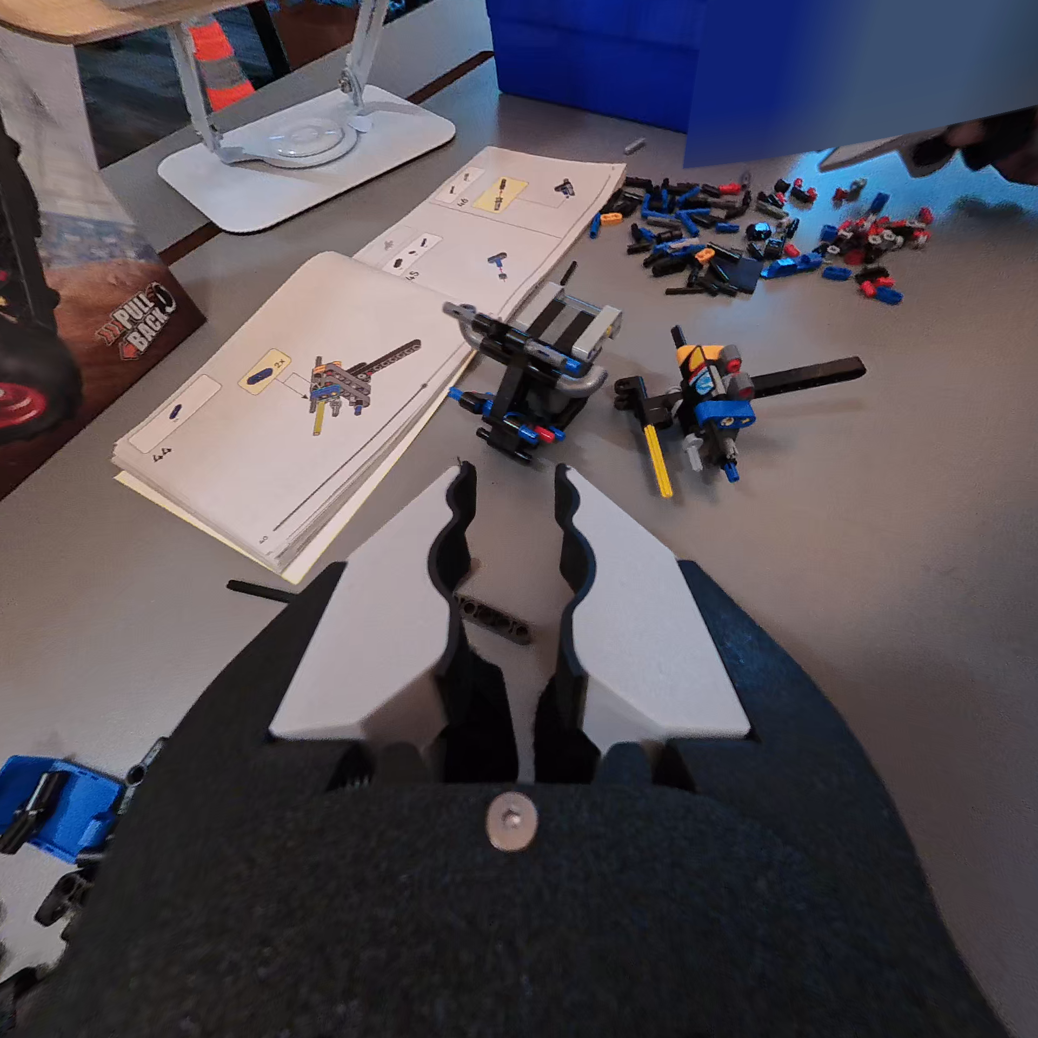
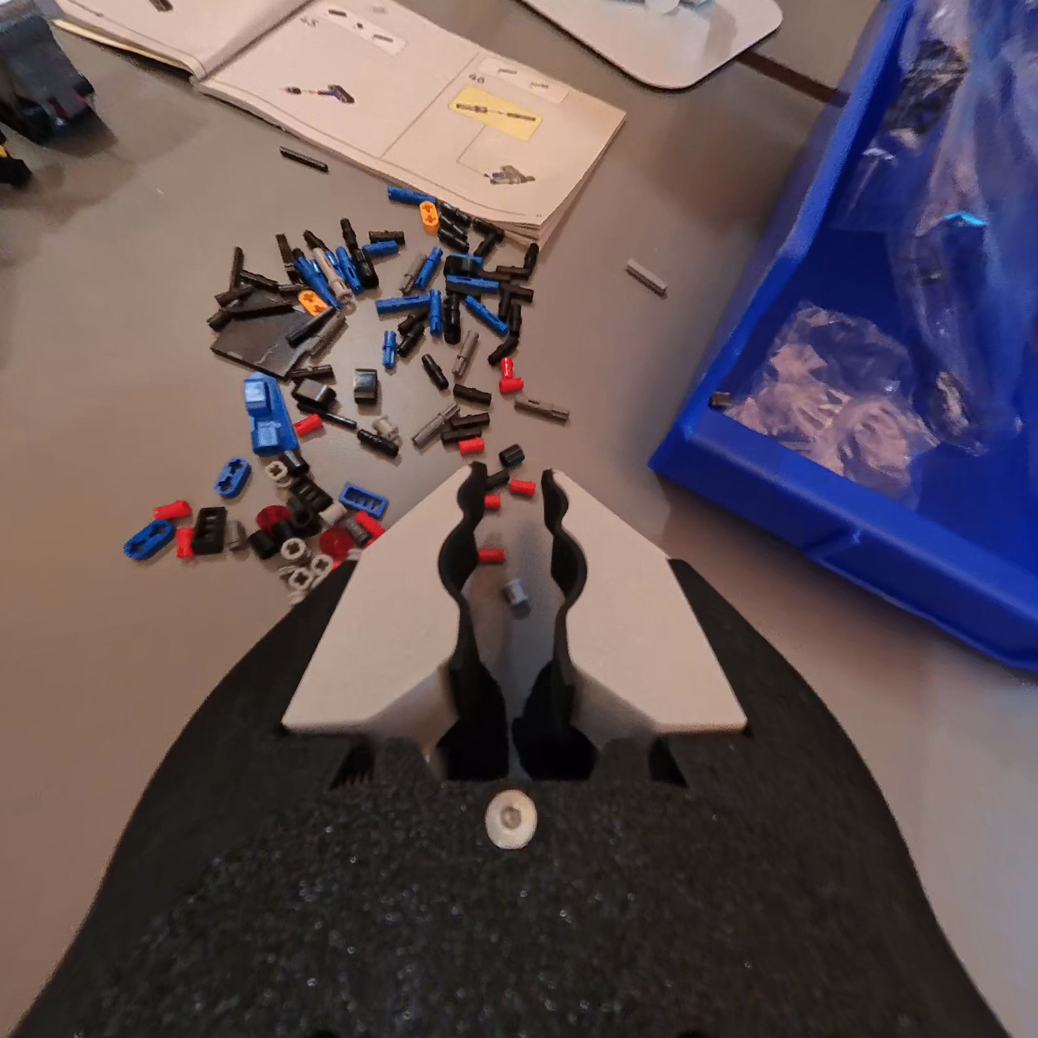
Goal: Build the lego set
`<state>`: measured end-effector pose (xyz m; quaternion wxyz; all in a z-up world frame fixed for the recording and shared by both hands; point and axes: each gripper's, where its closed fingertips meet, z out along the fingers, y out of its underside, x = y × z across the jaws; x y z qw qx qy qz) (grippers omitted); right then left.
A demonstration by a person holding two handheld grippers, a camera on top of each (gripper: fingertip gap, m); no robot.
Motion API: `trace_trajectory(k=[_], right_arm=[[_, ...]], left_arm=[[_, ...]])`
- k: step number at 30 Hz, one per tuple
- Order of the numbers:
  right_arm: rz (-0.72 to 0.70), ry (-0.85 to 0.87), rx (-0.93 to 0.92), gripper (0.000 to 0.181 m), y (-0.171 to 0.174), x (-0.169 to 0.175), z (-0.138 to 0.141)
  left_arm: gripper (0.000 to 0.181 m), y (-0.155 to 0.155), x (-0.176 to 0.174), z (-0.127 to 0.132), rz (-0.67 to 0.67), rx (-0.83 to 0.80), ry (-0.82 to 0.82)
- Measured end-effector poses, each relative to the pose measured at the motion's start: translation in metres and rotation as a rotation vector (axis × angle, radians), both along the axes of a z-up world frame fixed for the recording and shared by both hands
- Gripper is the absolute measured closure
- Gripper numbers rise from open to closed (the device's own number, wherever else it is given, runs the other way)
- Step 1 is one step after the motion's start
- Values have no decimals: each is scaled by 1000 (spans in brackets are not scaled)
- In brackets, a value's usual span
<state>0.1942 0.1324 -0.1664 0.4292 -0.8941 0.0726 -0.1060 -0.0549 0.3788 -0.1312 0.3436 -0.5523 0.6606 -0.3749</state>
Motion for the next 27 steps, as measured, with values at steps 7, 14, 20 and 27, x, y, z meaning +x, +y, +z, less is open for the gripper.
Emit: trace_trajectory(k=[7, 14, 20, 27], right_arm=[[69, 3, -76, 164, 15, 5, -18], [73, -6, -64, 168, 16, 7, -19], [83, 2, -65, 172, 15, 5, -20], [251, -2, 47, 173, 44, -55, 16]], left_arm=[[155, -6, 0, -7, -19, 32, 22], [155, -5, -1, -5, -17, 26, 17], [155, -3, -1, -5, -14, 27, 20], [155, -7, 0, -6, -21, 38, 21]])
